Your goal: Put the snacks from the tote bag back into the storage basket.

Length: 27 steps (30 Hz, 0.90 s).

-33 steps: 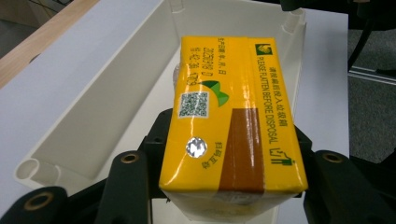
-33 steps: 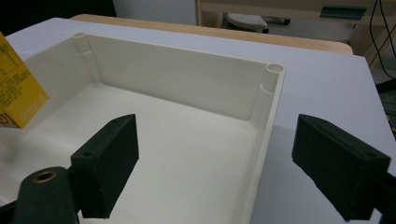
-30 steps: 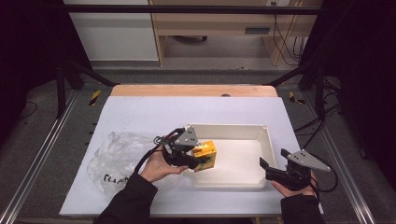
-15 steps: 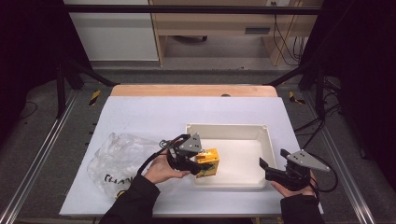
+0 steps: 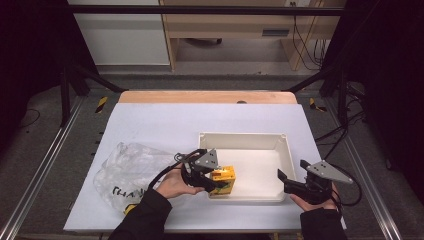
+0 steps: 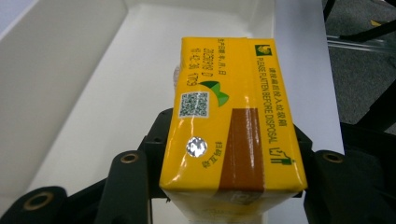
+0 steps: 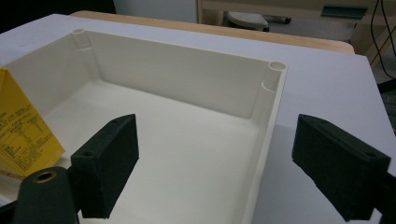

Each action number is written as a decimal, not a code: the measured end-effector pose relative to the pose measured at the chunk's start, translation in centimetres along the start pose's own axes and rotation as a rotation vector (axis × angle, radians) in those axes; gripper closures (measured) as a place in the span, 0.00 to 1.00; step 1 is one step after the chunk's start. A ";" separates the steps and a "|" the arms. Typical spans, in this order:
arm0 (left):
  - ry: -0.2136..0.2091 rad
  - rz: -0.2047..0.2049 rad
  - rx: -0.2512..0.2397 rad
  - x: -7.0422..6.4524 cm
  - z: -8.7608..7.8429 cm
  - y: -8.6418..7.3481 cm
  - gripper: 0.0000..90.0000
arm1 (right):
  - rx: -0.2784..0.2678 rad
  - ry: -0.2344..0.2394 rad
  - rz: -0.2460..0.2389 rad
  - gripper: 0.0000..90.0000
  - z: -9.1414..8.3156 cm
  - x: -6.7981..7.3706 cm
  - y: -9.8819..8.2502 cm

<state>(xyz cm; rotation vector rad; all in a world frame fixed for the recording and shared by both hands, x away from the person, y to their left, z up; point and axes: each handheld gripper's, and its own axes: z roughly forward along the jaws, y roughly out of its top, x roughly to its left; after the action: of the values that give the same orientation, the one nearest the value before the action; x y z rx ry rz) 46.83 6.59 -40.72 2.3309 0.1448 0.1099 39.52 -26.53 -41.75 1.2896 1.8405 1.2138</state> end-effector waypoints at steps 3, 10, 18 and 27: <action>-0.004 0.005 0.009 0.0 0.3 -0.1 0.56 | 0.000 0.000 0.000 0.17 0.0 0.0 0.0; 0.000 0.020 0.017 0.0 0.9 -0.3 0.55 | 0.000 0.000 0.000 0.16 0.0 0.0 0.0; 0.013 -0.013 0.007 0.4 0.5 -0.8 0.54 | 0.005 -0.002 0.003 0.16 0.1 0.0 -0.1; 0.048 -0.046 -0.001 0.0 -0.2 -0.5 0.42 | 0.005 -0.007 0.006 0.16 0.1 -0.1 -0.2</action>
<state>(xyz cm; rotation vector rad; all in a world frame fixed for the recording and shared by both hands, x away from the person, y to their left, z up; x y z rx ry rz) 46.77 7.12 -40.94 2.3229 0.2220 0.1428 39.54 -26.67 -41.97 1.3017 1.8367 1.2075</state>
